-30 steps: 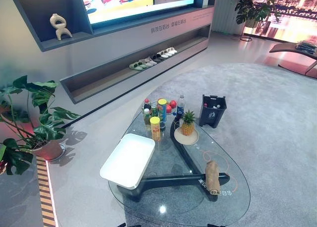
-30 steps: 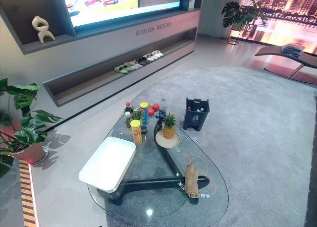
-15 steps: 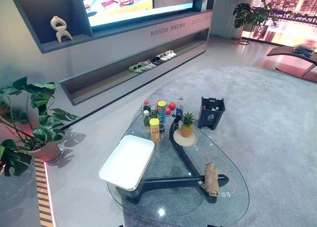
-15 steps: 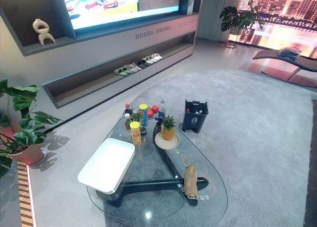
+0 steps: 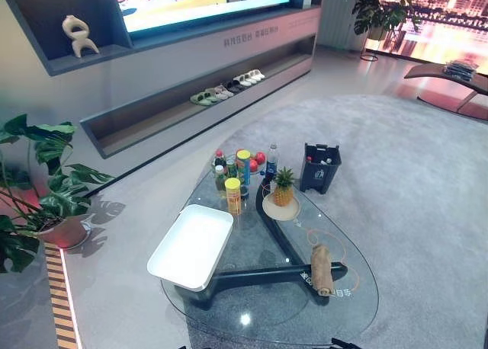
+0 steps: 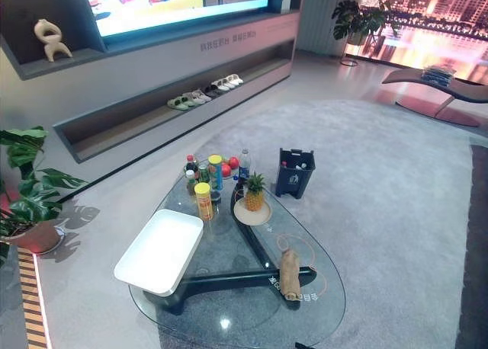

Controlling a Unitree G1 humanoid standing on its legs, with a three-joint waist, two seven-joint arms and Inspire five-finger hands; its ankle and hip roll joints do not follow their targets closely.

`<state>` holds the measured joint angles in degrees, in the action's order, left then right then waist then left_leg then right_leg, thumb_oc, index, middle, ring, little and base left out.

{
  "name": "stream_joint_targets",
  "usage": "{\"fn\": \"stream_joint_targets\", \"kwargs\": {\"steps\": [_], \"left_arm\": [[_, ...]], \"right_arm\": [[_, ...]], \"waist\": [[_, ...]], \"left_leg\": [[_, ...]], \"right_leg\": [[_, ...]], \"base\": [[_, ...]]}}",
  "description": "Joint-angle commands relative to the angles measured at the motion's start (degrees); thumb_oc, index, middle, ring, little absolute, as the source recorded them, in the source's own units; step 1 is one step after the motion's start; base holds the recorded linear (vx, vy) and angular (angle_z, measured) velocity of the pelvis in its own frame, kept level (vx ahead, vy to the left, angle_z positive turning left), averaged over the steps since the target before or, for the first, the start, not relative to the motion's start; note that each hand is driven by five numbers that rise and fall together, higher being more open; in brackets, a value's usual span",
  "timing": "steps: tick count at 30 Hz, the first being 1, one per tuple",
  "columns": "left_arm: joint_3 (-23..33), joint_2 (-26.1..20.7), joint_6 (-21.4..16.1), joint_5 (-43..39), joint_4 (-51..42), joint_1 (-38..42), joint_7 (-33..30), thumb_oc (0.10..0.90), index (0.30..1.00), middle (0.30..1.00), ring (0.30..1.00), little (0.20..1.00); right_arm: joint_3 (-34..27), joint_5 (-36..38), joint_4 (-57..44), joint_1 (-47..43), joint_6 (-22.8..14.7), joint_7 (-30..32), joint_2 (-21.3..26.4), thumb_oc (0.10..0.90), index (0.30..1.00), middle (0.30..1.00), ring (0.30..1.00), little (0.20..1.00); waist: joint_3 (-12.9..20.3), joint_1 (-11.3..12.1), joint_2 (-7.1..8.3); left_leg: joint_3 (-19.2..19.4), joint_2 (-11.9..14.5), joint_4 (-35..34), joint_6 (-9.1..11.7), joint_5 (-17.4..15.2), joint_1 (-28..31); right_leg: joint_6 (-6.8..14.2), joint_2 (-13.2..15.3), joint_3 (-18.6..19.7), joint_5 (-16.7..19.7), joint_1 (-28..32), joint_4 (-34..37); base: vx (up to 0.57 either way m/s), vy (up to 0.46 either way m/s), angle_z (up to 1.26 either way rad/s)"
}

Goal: Wipe the table with a cloth and put it in the basket.

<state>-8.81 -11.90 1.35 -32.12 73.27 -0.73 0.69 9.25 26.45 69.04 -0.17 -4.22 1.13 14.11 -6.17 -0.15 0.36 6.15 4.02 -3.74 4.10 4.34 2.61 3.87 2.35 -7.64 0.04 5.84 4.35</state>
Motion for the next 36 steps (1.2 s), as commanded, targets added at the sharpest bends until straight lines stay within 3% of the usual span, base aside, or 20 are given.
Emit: {"fn": "stream_joint_targets", "kwargs": {"steps": [1, 4, 5, 8, 15, 27, 36], "left_arm": [[-3.7, 0.6, -1.4, 1.4, -0.2, 1.9, -0.9, 0.8, 0.9, 0.9, 0.9, 0.9], [-4.5, 0.2, -2.4, 1.2, -1.7, 1.5, -1.2, 0.8, 0.9, 0.9, 0.9, 0.9], [-5.3, 0.0, -3.1, 0.7, -3.2, 1.2, -1.7, 0.8, 0.9, 0.9, 0.9, 0.9], [-6.0, -0.3, -4.6, -1.3, -4.9, 1.6, -2.1, 0.8, 0.9, 0.9, 0.9, 0.9], [-7.3, 0.4, -7.4, -3.9, -7.3, 2.4, -2.6, 0.8, 0.9, 0.9, 0.9, 0.9], [-9.4, 0.1, -9.0, -7.5, -14.4, 6.5, -3.7, 0.8, 0.9, 0.9, 0.9, 0.9], [-11.8, 0.3, -9.4, -9.4, -20.0, 7.8, -7.4, 0.8, 0.9, 0.9, 0.9, 0.9]], "right_arm": [[0.8, 3.3, -13.7, -4.9, -3.2, 11.6, 1.8, 0.8, 0.9, 0.9, 0.9, 0.9], [1.3, 2.7, -21.6, -4.5, -2.2, 16.2, 2.6, 0.8, 0.9, 0.9, 0.9, 0.9], [1.7, 1.7, -28.9, -4.0, -1.9, 20.9, 3.3, 0.8, 0.9, 0.9, 0.9, 0.9], [2.0, 0.6, -39.6, -4.3, -2.5, 27.3, 4.5, 0.8, 0.9, 0.9, 0.9, 0.9], [0.7, -3.8, -50.0, -7.1, -6.7, 35.0, 6.2, 0.8, 0.9, 0.9, 0.9, 0.9], [-0.2, -5.3, -54.1, -19.2, -3.3, 46.4, 10.2, 0.8, 0.9, 0.9, 0.9, 0.9], [1.5, -6.5, -56.4, -24.9, -2.2, 49.7, 10.9, 0.8, 0.9, 0.9, 0.9, 0.9]], "waist": [[-4.3, -0.1, 2.64], [-5.9, -0.7, 2.82], [-7.4, -1.3, 2.81], [-10.4, -2.4, 2.51], [-15.2, -3.1, 1.63], [-23.3, -2.0, -0.26], [-23.6, -1.9, -1.32]], "left_leg": [[1.7, -4.2, 8.5, -3.3, -9.4, -1.2], [2.0, -4.1, 9.0, -3.4, -9.4, -2.5], [2.3, -4.2, 9.2, -3.6, -9.2, -3.6], [2.7, -4.4, 9.7, -3.7, -8.8, -6.2], [2.6, -4.8, 12.0, -3.7, -8.0, -12.0], [1.8, -5.7, 19.0, -2.8, -7.9, -22.5], [2.0, -6.4, 22.5, -2.9, -7.9, -31.9]], "right_leg": [[1.0, 0.8, -0.6, -0.6, -4.0, -5.0], [1.0, 0.7, -0.2, -0.5, -5.5, -5.7], [1.0, 0.5, 0.2, -0.5, -6.9, -6.4], [0.9, 0.4, 0.8, -0.5, -10.1, -7.9], [0.6, 0.5, 1.1, -0.5, -15.8, -10.5], [-0.6, 1.4, -0.7, -0.1, -25.1, -15.1], [-0.9, 2.0, -1.2, 0.3, -34.7, -18.3]], "base": [[-0.1, -0.042, -0.05], [-0.12, -0.033, -0.04], [-0.14, 0.016, -0.06], [-0.19, 0.043, -0.01], [-0.1, 0.052, -0.04], [-0.06, 0.025, 0.02], [0.0, 0.038, 0.05]]}}
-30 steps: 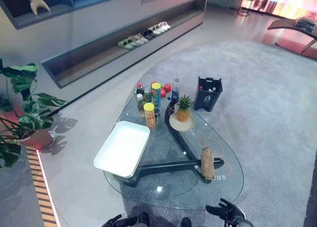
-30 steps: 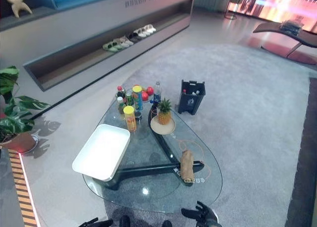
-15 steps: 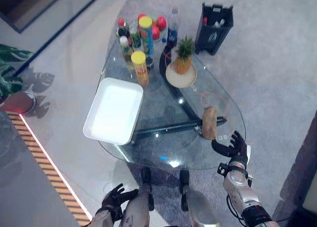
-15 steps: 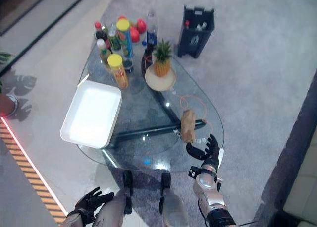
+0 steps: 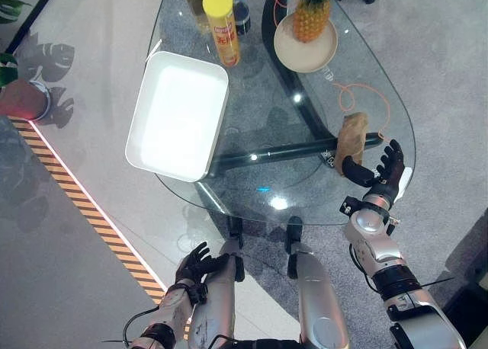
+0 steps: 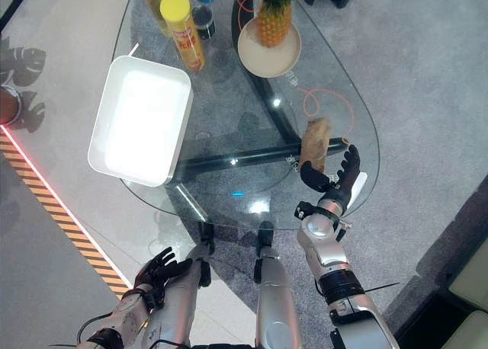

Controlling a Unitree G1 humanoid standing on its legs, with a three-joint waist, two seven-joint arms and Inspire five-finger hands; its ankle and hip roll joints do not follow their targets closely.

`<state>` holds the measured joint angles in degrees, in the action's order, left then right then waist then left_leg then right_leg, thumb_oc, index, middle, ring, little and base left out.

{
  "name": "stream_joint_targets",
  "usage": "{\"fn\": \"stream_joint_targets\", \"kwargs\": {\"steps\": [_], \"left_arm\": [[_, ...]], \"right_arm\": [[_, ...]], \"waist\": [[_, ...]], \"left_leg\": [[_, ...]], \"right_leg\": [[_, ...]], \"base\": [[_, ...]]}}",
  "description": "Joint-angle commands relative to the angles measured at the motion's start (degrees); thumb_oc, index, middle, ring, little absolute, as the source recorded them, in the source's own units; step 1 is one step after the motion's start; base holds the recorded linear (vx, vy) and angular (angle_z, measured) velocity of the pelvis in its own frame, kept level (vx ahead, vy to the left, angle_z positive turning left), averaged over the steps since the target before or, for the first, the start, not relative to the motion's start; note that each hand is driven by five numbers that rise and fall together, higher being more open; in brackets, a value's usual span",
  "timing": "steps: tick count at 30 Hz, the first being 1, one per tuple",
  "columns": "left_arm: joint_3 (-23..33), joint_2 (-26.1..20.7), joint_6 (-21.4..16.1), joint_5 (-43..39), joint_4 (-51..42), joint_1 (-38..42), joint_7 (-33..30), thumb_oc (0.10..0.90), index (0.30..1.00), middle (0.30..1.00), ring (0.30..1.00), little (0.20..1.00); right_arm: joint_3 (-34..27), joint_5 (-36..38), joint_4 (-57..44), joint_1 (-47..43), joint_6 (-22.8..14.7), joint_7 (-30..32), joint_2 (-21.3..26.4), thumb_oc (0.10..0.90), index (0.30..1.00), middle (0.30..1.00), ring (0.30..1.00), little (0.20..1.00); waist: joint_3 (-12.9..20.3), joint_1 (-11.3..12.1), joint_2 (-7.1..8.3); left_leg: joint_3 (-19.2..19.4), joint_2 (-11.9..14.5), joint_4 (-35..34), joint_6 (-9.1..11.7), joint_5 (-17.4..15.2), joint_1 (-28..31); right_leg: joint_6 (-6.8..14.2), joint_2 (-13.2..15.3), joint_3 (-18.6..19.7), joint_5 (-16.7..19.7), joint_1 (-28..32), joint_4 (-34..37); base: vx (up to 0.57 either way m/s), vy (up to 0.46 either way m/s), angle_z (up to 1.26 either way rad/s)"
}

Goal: Wipe the table with a cloth and put it in the basket.

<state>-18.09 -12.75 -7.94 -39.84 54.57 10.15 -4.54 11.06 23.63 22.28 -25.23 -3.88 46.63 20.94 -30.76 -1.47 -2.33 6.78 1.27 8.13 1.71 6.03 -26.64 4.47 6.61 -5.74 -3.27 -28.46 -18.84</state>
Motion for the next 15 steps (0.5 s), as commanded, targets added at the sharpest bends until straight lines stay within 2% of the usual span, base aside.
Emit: {"fn": "stream_joint_targets", "kwargs": {"steps": [1, 7, 15], "left_arm": [[-2.6, 1.2, -0.1, -1.8, -1.6, -3.1, -2.4, 0.8, 0.9, 0.9, 0.9, 0.9], [-3.3, 0.9, 1.5, -2.8, -4.2, -2.6, -4.3, 0.8, 0.9, 0.9, 0.9, 0.9], [-3.6, 0.6, 1.6, -4.1, -5.4, -2.0, -4.9, 0.8, 0.9, 0.9, 0.9, 0.9]], "right_arm": [[-0.3, -3.7, -9.8, 0.1, -2.6, 4.3, 4.1, 0.8, 0.9, 0.9, 0.9, 0.9], [-0.1, -3.1, -9.8, -2.4, -2.4, 5.6, 5.0, 0.8, 0.9, 0.9, 0.9, 0.9], [0.2, -2.3, -6.5, -5.0, -0.2, 8.5, 5.9, 0.8, 0.9, 0.9, 0.9, 0.9]], "waist": [[1.0, -0.5, 1.31], [1.0, 0.1, 0.97], [1.0, 0.6, 0.42]], "left_leg": [[1.4, -3.6, 10.9, -0.5, -9.8, -2.9], [1.4, -4.0, 11.8, -0.6, -9.5, -6.2], [1.2, -4.4, 12.5, -0.7, -9.6, -8.6]], "right_leg": [[-1.4, -2.3, -3.1, 3.5, -0.7, 4.6], [-1.1, -1.8, -3.3, 3.8, -4.4, 3.3], [-0.9, -1.2, -3.6, 4.3, -6.9, 2.7]], "base": [[0.01, 0.035, 0.03], [0.0, 0.005, 0.0], [0.03, 0.018, 0.06]]}}
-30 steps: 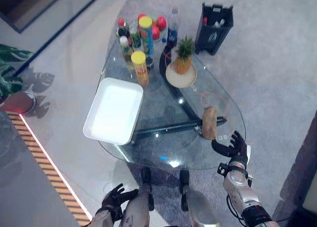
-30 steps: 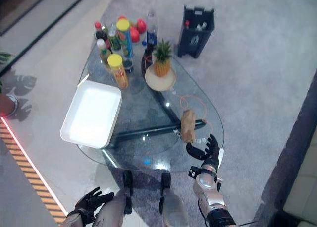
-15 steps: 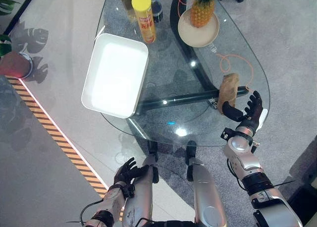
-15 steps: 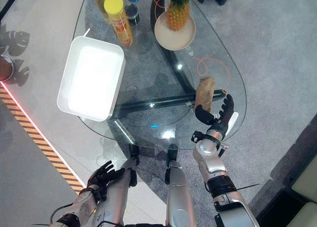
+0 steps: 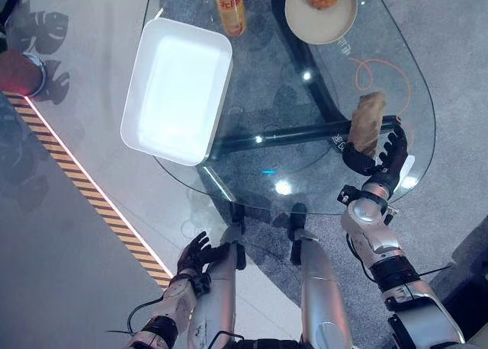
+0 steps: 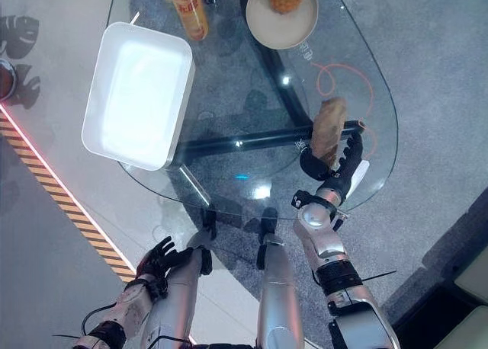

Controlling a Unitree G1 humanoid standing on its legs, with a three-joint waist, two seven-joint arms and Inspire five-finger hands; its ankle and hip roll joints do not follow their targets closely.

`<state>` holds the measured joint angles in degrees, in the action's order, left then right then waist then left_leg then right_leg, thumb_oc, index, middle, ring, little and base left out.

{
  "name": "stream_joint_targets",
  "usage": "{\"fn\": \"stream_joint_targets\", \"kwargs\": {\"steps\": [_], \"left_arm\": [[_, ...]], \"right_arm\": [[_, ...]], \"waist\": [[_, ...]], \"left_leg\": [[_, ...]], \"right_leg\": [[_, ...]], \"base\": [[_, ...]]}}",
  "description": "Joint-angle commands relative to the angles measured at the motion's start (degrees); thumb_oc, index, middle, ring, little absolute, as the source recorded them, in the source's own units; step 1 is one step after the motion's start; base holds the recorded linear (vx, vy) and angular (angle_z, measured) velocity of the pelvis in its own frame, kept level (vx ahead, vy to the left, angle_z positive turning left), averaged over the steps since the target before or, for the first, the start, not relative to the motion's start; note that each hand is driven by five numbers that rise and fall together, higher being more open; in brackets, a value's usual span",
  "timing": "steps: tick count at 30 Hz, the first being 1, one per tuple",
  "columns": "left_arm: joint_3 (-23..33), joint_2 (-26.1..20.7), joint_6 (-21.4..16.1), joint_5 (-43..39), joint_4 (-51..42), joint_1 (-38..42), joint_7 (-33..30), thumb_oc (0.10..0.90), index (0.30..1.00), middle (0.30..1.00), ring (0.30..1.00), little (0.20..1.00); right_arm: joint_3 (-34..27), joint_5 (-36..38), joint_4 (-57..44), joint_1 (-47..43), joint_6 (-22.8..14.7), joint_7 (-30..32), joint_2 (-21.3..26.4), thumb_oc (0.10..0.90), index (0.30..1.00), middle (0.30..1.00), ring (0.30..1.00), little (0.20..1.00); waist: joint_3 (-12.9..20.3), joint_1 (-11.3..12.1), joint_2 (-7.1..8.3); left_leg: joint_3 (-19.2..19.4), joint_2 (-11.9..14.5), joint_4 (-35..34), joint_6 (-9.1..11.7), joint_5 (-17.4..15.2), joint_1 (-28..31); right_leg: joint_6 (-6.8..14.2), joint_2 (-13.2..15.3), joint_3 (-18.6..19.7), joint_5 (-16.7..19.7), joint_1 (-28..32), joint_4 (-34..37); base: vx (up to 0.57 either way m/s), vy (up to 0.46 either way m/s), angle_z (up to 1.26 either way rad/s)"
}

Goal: Wipe the table with a cloth and put it in the basket.

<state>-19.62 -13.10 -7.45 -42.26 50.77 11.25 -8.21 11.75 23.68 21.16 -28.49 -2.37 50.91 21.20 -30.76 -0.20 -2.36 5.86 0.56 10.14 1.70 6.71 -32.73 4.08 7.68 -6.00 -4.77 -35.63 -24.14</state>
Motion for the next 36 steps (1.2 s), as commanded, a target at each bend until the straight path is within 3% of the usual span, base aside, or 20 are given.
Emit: {"fn": "stream_joint_targets", "kwargs": {"steps": [1, 15, 19, 36], "left_arm": [[-2.1, 0.9, 1.1, -1.7, -1.6, -3.1, -1.2, 0.8, 0.9, 0.9, 0.9, 0.9], [-2.8, 0.3, 1.1, -3.8, -5.0, -2.1, -3.2, 0.8, 0.9, 0.9, 0.9, 0.9], [-3.0, 0.0, 0.8, -4.4, -5.1, -1.8, -3.0, 0.8, 0.9, 0.9, 0.9, 0.9], [-3.3, -0.9, 0.7, -5.5, -7.0, -0.6, -3.8, 0.8, 0.9, 0.9, 0.9, 0.9]], "right_arm": [[-0.5, -2.3, -5.3, -1.8, -1.7, 4.4, 5.7, 0.8, 0.9, 0.9, 0.9, 0.9], [0.5, -2.4, -3.9, -4.6, 2.3, 6.6, 7.3, 0.8, 0.9, 0.9, 0.9, 0.9], [0.8, 0.6, -1.3, -5.6, 4.6, 7.6, 7.9, 0.8, 0.9, 0.9, 0.9, 0.9], [1.1, 2.2, 3.2, -8.7, 4.9, 8.0, 9.8, 0.8, 0.9, 0.9, 0.9, 0.9]], "waist": [[1.0, -0.7, 0.43], [1.0, -0.1, -0.26], [1.0, 0.0, -0.53], [1.0, 0.8, -1.04]], "left_leg": [[2.1, -3.8, 10.5, -0.7, -10.2, -2.6], [1.6, -4.2, 11.8, -0.9, -9.8, -8.2], [1.5, -4.2, 12.1, -0.8, -9.7, -9.5], [0.5, -4.5, 13.3, -0.8, -9.5, -13.2]], "right_leg": [[-0.5, -2.3, -3.3, 5.8, 0.2, 8.0], [-0.2, -2.4, -3.4, 6.7, -5.9, 6.3], [-0.1, -2.2, -3.5, 7.0, -7.2, 6.3], [0.2, -2.0, -3.5, 7.9, -10.8, 5.6]], "base": [[0.03, 0.026, 0.06], [0.01, 0.007, 0.01], [0.0, 0.0, 0.0], [0.0, -0.001, 0.0]]}}
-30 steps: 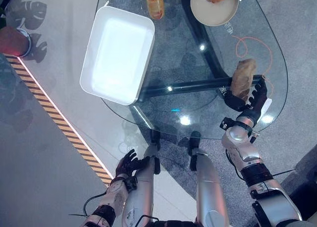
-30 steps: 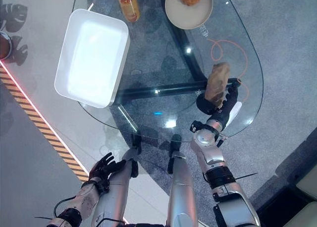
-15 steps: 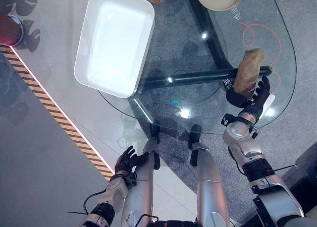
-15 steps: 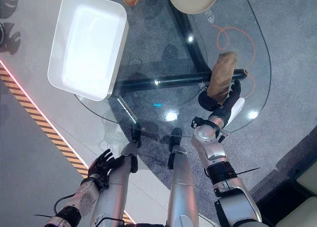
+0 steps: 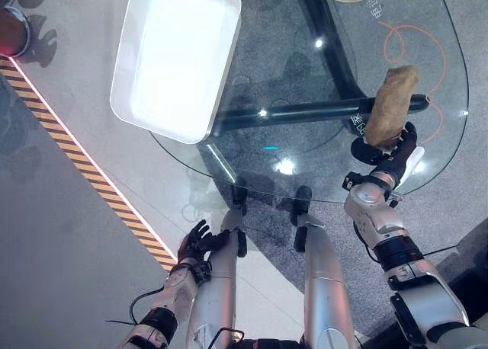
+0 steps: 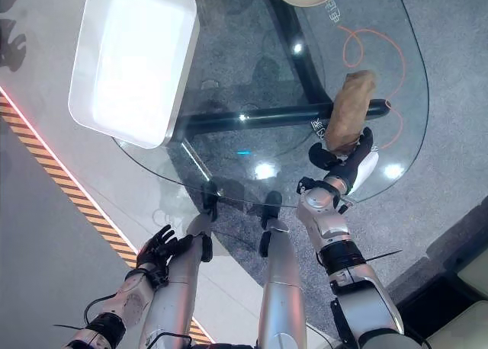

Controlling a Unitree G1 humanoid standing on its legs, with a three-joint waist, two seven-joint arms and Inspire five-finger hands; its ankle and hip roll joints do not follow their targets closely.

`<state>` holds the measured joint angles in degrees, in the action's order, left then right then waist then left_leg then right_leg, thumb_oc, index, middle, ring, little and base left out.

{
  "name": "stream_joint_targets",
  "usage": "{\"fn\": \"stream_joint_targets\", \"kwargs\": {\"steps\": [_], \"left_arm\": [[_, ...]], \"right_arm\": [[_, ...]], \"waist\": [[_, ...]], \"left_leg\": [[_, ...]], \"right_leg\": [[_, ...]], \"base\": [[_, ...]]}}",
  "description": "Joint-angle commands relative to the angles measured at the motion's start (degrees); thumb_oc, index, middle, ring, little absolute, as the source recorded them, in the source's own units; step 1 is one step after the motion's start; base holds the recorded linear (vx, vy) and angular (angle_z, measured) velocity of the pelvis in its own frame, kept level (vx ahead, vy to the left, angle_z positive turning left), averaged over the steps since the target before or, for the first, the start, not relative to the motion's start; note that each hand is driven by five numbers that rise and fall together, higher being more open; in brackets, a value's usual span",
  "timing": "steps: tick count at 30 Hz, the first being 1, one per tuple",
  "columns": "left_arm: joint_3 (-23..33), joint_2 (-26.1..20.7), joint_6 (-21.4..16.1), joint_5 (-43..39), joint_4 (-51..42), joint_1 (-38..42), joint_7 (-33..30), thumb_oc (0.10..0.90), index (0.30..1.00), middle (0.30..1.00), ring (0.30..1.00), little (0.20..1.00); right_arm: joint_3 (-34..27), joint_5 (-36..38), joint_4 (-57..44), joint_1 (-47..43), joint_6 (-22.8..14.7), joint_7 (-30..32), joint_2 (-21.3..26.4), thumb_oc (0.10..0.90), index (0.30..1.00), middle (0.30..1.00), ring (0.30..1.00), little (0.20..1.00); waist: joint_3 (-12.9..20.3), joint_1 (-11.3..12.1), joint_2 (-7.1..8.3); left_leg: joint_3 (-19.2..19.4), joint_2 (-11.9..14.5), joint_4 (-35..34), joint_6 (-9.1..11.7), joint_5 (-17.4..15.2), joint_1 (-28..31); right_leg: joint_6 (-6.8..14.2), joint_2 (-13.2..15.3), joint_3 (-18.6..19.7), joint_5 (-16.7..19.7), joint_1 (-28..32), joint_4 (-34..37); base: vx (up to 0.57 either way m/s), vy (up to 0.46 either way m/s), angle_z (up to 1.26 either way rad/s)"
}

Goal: Wipe the table with a cloth and put it in the basket.

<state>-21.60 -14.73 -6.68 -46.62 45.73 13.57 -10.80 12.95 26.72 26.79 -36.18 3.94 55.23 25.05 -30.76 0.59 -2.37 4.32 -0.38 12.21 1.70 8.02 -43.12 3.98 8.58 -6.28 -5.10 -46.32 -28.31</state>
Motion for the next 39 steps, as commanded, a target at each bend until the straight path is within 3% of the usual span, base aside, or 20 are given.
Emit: {"fn": "stream_joint_targets", "kwargs": {"steps": [1, 3, 4, 5, 6, 7, 10, 13, 15, 16, 17, 18, 29, 39], "left_arm": [[-1.4, 0.7, 0.0, -1.1, -2.1, -2.9, -1.3, 0.8, 0.9, 0.9, 0.9, 0.9], [-1.6, 0.6, 0.2, -1.1, -2.2, -2.7, -1.4, 0.8, 0.9, 0.9, 0.9, 0.9], [-1.7, 0.6, 0.3, -1.0, -2.3, -2.9, -1.3, 0.8, 0.9, 0.9, 0.9, 0.9], [-1.7, 0.6, 0.3, -0.9, -2.3, -2.8, -1.3, 0.8, 0.9, 0.9, 0.9, 0.9], [-1.8, 0.7, 0.1, -0.9, -2.1, -2.9, -1.3, 0.8, 0.9, 0.9, 0.9, 0.9], [-1.9, 0.7, 0.1, -0.9, -2.0, -2.7, -1.4, 0.8, 0.9, 0.9, 0.9, 0.9], [-1.9, 0.7, 0.1, -1.0, -1.8, -2.5, -1.4, 0.8, 0.9, 0.9, 0.9, 0.9], [-1.7, 0.5, 0.1, -0.9, -1.5, -2.4, -1.0, 0.8, 0.9, 0.9, 0.9, 0.9], [-1.6, 0.5, 0.1, -1.0, -1.4, -2.4, -0.9, 0.8, 0.9, 0.9, 0.9, 0.9], [-1.6, 0.4, 0.2, -1.1, -1.4, -2.3, -0.8, 0.8, 0.9, 0.9, 0.9, 0.9], [-1.5, 0.4, 0.4, -1.2, -1.4, -2.2, -0.7, 0.8, 0.9, 0.9, 0.9, 0.9], [-1.6, 0.4, 0.3, -1.2, -1.4, -2.1, -0.7, 0.8, 0.9, 0.9, 0.9, 0.9], [-2.1, 0.7, 0.0, -1.4, -0.8, -1.7, -0.7, 0.8, 0.9, 0.9, 0.9, 0.9], [-1.9, 0.8, -0.5, -1.8, -1.2, -1.8, -0.3, 0.8, 0.9, 0.9, 0.9, 0.9]], "right_arm": [[-0.1, -0.6, -2.3, -1.2, -1.3, 3.7, 6.1, 0.8, 0.9, 0.9, 0.9, 0.9], [0.0, -0.2, -1.8, -1.7, -1.3, 3.6, 6.4, 0.8, 0.9, 0.9, 0.9, 0.9], [0.0, -0.2, -1.6, -1.8, -1.5, 3.6, 6.5, 0.567, 0.7, 0.7, 0.7, 0.667], [0.0, -0.2, -1.6, -1.8, -1.5, 3.6, 6.5, 0.545, 0.681, 0.681, 0.681, 0.645], [0.0, -0.1, -1.1, -2.2, -1.9, 3.4, 6.6, 0.646, 0.768, 0.768, 0.768, 0.746], [0.1, 0.1, -0.9, -2.6, -2.1, 3.7, 6.6, 0.696, 0.811, 0.811, 0.811, 0.796], [0.0, 0.5, -0.5, -3.5, -2.5, 3.6, 7.1, 0.63, 0.754, 0.754, 0.754, 0.73], [-0.1, 0.6, -0.5, -3.9, -2.6, 3.6, 7.4, 0.638, 0.761, 0.761, 0.761, 0.738], [-0.2, 0.7, -0.6, -4.2, -2.3, 3.3, 7.6, 0.583, 0.714, 0.714, 0.714, 0.683], [-0.1, 0.8, -0.5, -4.4, -2.1, 3.0, 7.7, 0.44, 0.592, 0.592, 0.592, 0.54], [0.0, 0.7, -0.4, -4.6, -1.5, 2.8, 7.7, 0.119, 0.316, 0.316, 0.316, 0.219], [0.0, 0.9, -0.3, -4.7, -1.2, 2.6, 7.7, 0.1, 0.3, 0.3, 0.3, 0.2], [1.5, 2.6, 3.1, -6.5, 0.6, 0.9, 7.9, 0.1, 0.3, 0.3, 0.3, 0.2], [1.4, 1.4, 1.0, -6.4, -1.6, 1.4, 8.1, 0.1, 0.3, 0.3, 0.3, 0.2]], "waist": [[1.0, 0.0, -1.04], [1.0, 0.1, -1.1], [1.0, 0.2, -1.12], [1.0, 0.2, -1.12], [1.0, 0.3, -1.16], [1.0, 0.4, -1.12], [1.0, 0.4, -1.1], [1.0, 0.5, -1.03], [1.0, 0.5, -1.08], [1.0, 0.5, -1.08], [1.0, 0.5, -1.12], [1.0, 0.5, -1.11], [1.0, 1.0, -1.28], [1.0, 1.0, -1.19]], "left_leg": [[1.9, -3.6, 11.3, -0.8, -10.8, -3.1], [1.7, -3.6, 11.4, -0.8, -10.8, -3.5], [1.6, -3.7, 11.5, -0.8, -10.9, -3.6], [1.6, -3.7, 11.6, -0.8, -10.9, -3.6], [1.5, -3.7, 11.6, -0.9, -11.0, -3.6], [1.6, -3.7, 11.5, -0.9, -11.0, -3.6], [1.5, -3.7, 11.5, -0.8, -11.0, -3.6], [1.4, -3.6, 11.6, -0.7, -11.0, -3.7], [1.4, -3.6, 11.7, -0.7, -11.0, -3.8], [1.4, -3.5, 11.8, -0.6, -11.0, -4.0], [1.3, -3.5, 11.9, -0.6, -11.0, -4.1], [1.3, -3.6, 11.8, -0.6, -11.0, -4.1], [1.1, -3.7, 11.7, -0.6, -10.9, -4.2], [1.1, -3.6, 12.2, -0.6, -11.2, -4.7]], "right_leg": [[0.3, -2.8, -3.2, 8.3, -0.4, 9.8], [0.3, -2.6, -3.3, 8.5, -0.9, 9.7], [0.3, -2.6, -3.3, 8.5, -1.0, 9.6], [0.3, -2.6, -3.3, 8.5, -1.0, 9.6], [0.3, -2.7, -3.3, 8.4, -1.1, 9.5], [0.3, -2.7, -3.3, 8.4, -1.1, 9.5], [0.4, -2.7, -3.3, 8.4, -1.1, 9.5], [0.4, -2.7, -3.3, 8.3, -1.1, 9.5], [0.5, -2.7, -3.3, 8.3, -1.2, 9.3], [0.5, -2.7, -3.3, 8.3, -1.4, 9.3], [0.5, -2.7, -3.2, 8.3, -1.6, 9.2], [0.5, -2.7, -3.3, 8.3, -1.6, 9.2], [0.4, -2.6, -3.6, 8.3, -1.7, 9.2], [0.6, -2.5, -3.5, 8.0, -2.2, 8.7]], "base": [[0.01, -0.012, 0.04], [0.01, -0.014, 0.04], [0.01, -0.009, 0.04], [0.01, -0.004, 0.04], [0.01, -0.001, 0.04], [0.01, -0.001, 0.04], [0.0, 0.0, 0.0], [0.0, 0.0, 0.0], [0.0, 0.0, 0.0], [0.0, 0.0, 0.0], [0.0, 0.0, 0.0], [0.0, 0.0, 0.0], [0.0, 0.0, 0.0], [0.0, 0.0, 0.0]]}}
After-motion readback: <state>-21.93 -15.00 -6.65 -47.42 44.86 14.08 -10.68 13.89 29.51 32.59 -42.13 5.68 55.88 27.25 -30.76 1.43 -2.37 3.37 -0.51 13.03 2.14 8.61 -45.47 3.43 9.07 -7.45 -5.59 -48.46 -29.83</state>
